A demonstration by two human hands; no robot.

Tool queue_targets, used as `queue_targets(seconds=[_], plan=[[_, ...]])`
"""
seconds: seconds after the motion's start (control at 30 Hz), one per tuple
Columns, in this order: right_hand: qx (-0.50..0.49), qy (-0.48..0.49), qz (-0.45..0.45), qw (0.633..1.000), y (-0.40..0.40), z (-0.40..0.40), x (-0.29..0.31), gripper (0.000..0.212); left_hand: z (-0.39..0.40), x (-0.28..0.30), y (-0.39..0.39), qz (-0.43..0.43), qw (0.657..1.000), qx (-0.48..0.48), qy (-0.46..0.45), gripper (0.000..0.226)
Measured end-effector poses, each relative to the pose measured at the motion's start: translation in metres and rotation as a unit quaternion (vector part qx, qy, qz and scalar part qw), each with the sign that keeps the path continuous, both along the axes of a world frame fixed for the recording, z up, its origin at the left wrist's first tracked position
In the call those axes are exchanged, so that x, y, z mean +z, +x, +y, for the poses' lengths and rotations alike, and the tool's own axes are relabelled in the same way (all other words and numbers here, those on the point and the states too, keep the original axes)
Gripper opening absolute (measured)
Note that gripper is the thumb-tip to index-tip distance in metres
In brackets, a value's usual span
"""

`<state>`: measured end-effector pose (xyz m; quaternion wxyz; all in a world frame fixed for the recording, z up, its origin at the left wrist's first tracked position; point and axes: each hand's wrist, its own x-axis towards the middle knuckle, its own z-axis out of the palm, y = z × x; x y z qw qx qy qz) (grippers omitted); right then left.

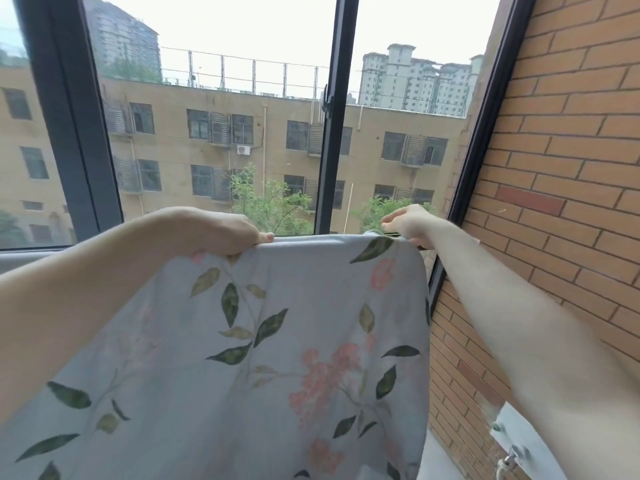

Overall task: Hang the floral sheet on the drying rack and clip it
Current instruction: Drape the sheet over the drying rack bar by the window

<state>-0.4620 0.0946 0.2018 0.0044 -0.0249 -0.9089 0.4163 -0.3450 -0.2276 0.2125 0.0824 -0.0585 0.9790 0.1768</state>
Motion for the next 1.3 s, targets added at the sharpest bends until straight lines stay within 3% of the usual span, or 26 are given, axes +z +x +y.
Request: queue_targets(seconds=[0.13, 0.23, 0.3, 0.37, 0.43, 0.53, 0.6, 0.67, 0.73, 0.83, 1.0, 1.3], plan=[[0.086, -0.028, 0.117, 0.989, 0.040, -0.023, 0.011, 0.017, 0.007, 0.001, 0.001, 0.008, 1.000, -0.009, 0.005, 0.062], [0.133, 0.060, 0.141, 0.979, 0.061, -0.036, -0.002, 0.041, 0.005, 0.009, 0.001, 0.035, 0.998, -0.045, -0.025, 0.057], [0.127, 0.132, 0.162, 0.970, 0.068, -0.043, -0.011, 0.060, 0.004, 0.018, -0.003, 0.099, 0.993, -0.063, -0.025, 0.053], [0.109, 0.168, 0.200, 0.959, 0.073, -0.049, -0.018, 0.063, 0.007, 0.025, -0.007, 0.170, 0.983, -0.070, 0.003, 0.051], [0.090, 0.195, 0.224, 0.951, 0.076, -0.051, -0.021, 0.063, 0.012, 0.023, -0.009, 0.175, 0.982, -0.073, 0.001, 0.051], [0.073, 0.206, 0.239, 0.946, 0.079, -0.050, -0.021, 0.061, 0.011, 0.011, -0.008, 0.043, 0.997, -0.063, -0.021, 0.056], [0.070, 0.201, 0.245, 0.946, 0.083, -0.047, -0.021, 0.060, 0.007, 0.009, -0.003, 0.010, 0.999, -0.045, 0.011, 0.057], [0.066, 0.184, 0.263, 0.945, 0.088, -0.047, -0.022, 0.059, 0.002, 0.011, 0.008, 0.071, 0.997, -0.038, 0.009, 0.052], [0.057, 0.165, 0.308, 0.935, 0.094, -0.053, -0.026, 0.053, -0.003, 0.008, 0.022, 0.186, 0.982, -0.043, -0.010, 0.043], [0.066, 0.123, 0.382, 0.913, 0.105, -0.074, -0.036, 0.032, -0.014, -0.001, 0.049, 0.309, 0.947, -0.073, -0.041, 0.041], [0.161, 0.065, 0.406, 0.897, 0.131, -0.133, -0.051, 0.026, -0.049, -0.023, 0.085, 0.340, 0.936, -0.034, -0.086, 0.048], [0.221, 0.099, 0.395, 0.886, 0.196, -0.251, -0.049, 0.025, -0.194, -0.040, 0.183, 0.331, 0.938, 0.042, -0.090, 0.035]])
